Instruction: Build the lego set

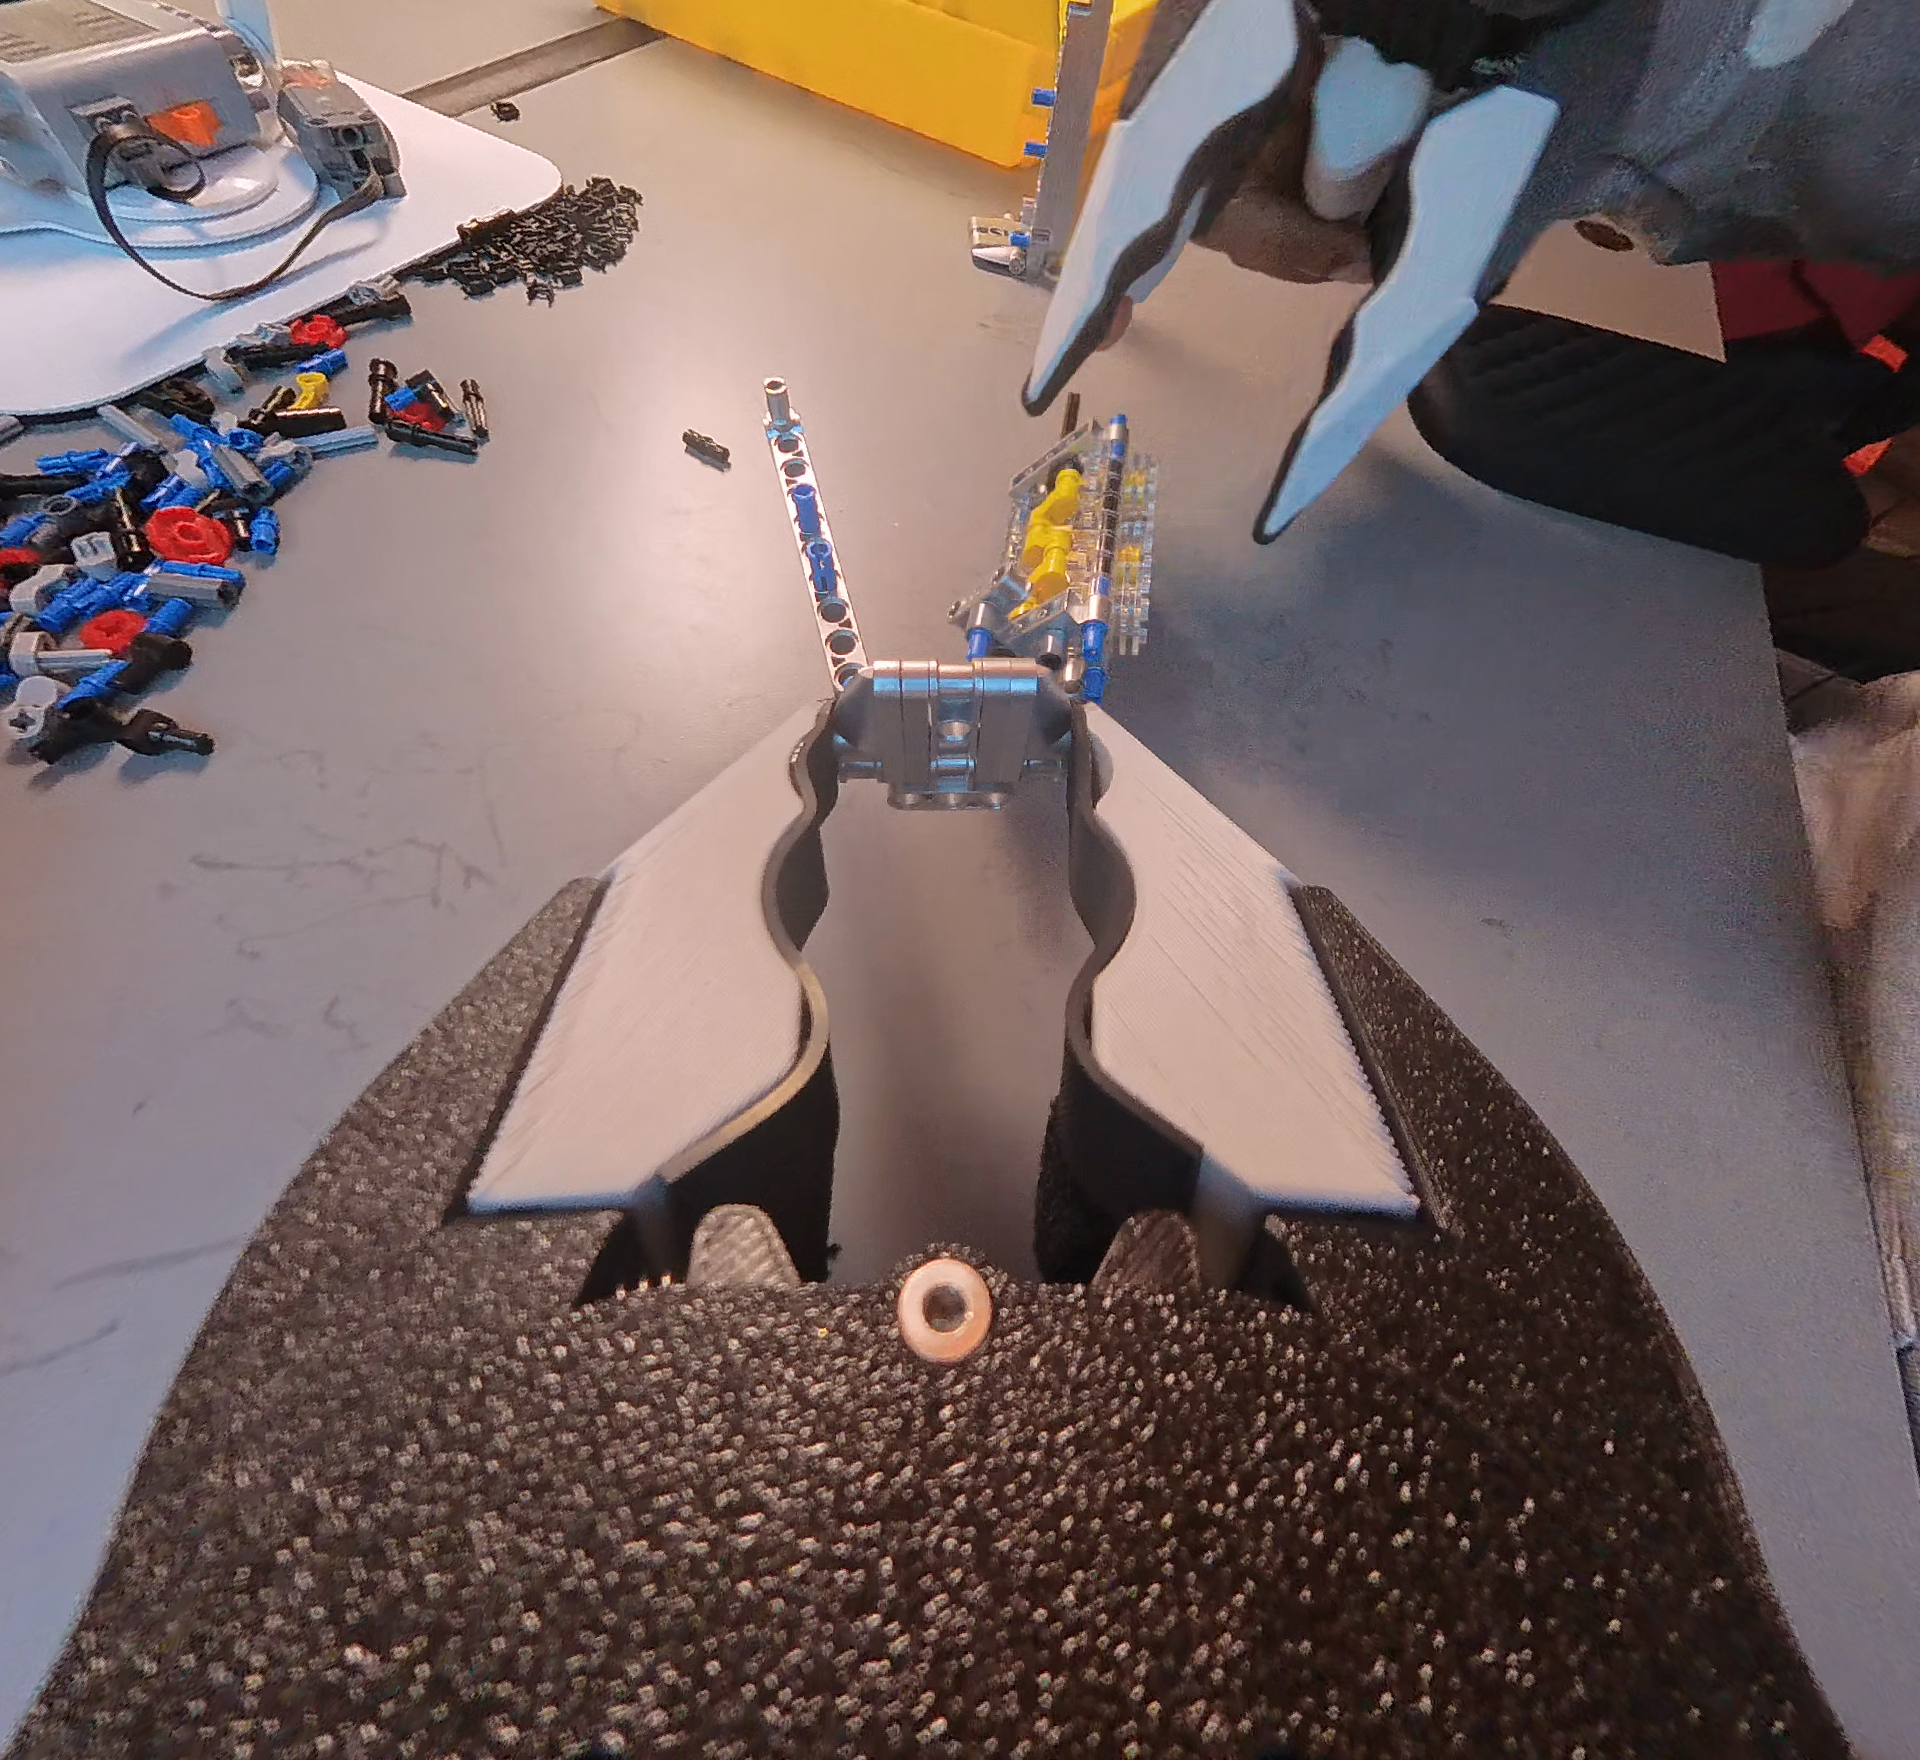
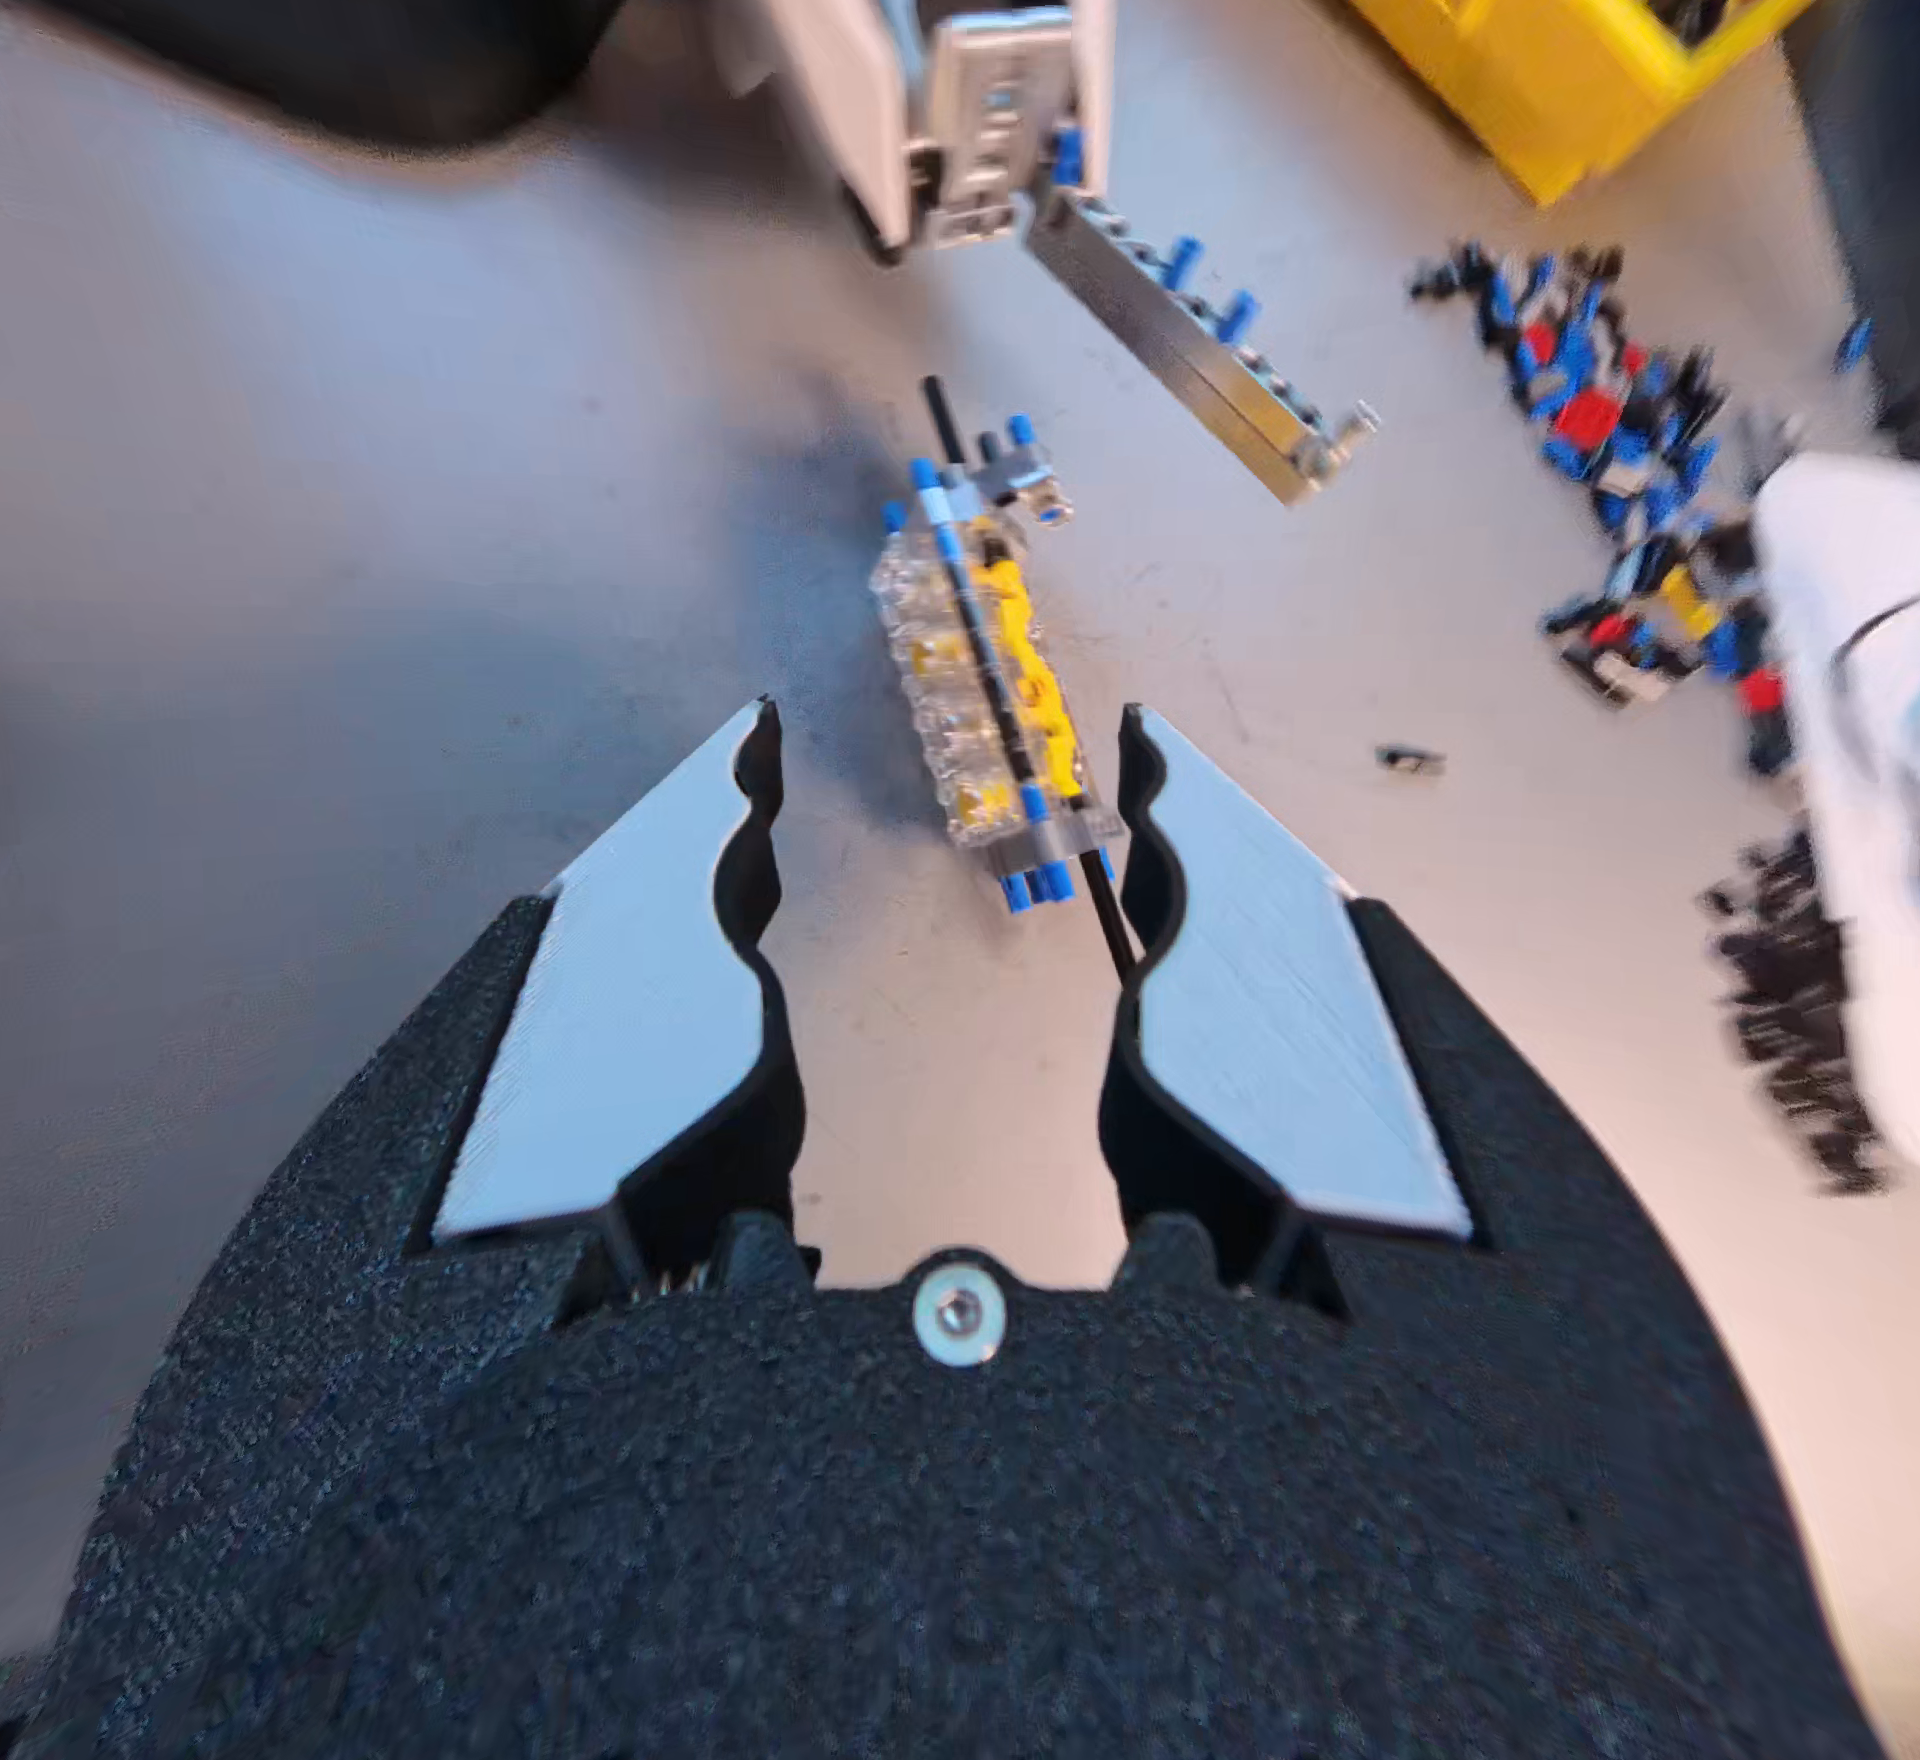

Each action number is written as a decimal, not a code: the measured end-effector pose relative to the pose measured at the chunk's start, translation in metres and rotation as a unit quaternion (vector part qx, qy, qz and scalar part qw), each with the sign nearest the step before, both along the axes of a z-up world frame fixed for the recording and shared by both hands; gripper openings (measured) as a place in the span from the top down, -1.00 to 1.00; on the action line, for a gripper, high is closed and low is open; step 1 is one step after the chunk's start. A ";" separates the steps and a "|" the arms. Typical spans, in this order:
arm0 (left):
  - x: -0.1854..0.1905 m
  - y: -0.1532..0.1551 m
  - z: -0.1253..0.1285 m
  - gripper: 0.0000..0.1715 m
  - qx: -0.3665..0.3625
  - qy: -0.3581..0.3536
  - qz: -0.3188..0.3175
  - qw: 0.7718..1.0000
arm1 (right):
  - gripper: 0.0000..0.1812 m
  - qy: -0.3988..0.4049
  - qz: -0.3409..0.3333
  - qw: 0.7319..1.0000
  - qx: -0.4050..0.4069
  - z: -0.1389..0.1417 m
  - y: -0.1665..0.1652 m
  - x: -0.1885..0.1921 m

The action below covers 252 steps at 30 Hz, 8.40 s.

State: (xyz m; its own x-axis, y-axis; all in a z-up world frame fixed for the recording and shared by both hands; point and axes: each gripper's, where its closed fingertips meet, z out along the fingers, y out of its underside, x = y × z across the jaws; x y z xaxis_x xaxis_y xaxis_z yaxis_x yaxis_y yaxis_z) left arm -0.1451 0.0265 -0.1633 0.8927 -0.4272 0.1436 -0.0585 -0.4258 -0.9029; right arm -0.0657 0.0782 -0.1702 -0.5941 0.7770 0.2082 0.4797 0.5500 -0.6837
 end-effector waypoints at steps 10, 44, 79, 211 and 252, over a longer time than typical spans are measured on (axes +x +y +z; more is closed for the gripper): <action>-0.004 -0.001 0.008 0.51 0.018 -0.022 0.005 1.000 | 0.73 -0.142 0.074 0.987 -0.007 -0.018 -0.013 -0.001; 0.051 -0.008 0.007 0.51 0.054 0.046 -0.115 0.991 | 0.60 -0.243 0.061 0.921 -0.298 -0.021 -0.014 0.010; 0.055 0.006 -0.015 0.51 -0.056 0.010 -0.167 0.984 | 0.42 0.043 0.075 0.994 0.059 -0.032 -0.025 0.002; 0.120 0.013 0.109 0.51 0.231 -0.120 -0.194 0.946 | 0.74 0.274 0.051 0.914 -0.296 0.088 -0.055 0.021; 0.113 0.031 0.047 0.51 0.148 -0.043 -0.186 0.970 | 0.81 0.021 0.015 0.997 -0.073 -0.009 -0.014 0.027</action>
State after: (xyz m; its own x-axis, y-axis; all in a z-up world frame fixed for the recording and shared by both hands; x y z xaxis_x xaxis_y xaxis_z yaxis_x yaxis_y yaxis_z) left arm -0.0324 0.0571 -0.1168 0.6593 -0.7511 0.0328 -0.0767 -0.1106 -0.9909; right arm -0.0390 0.0641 -0.1790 -0.6104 0.7831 0.1194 0.4340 0.4567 -0.7765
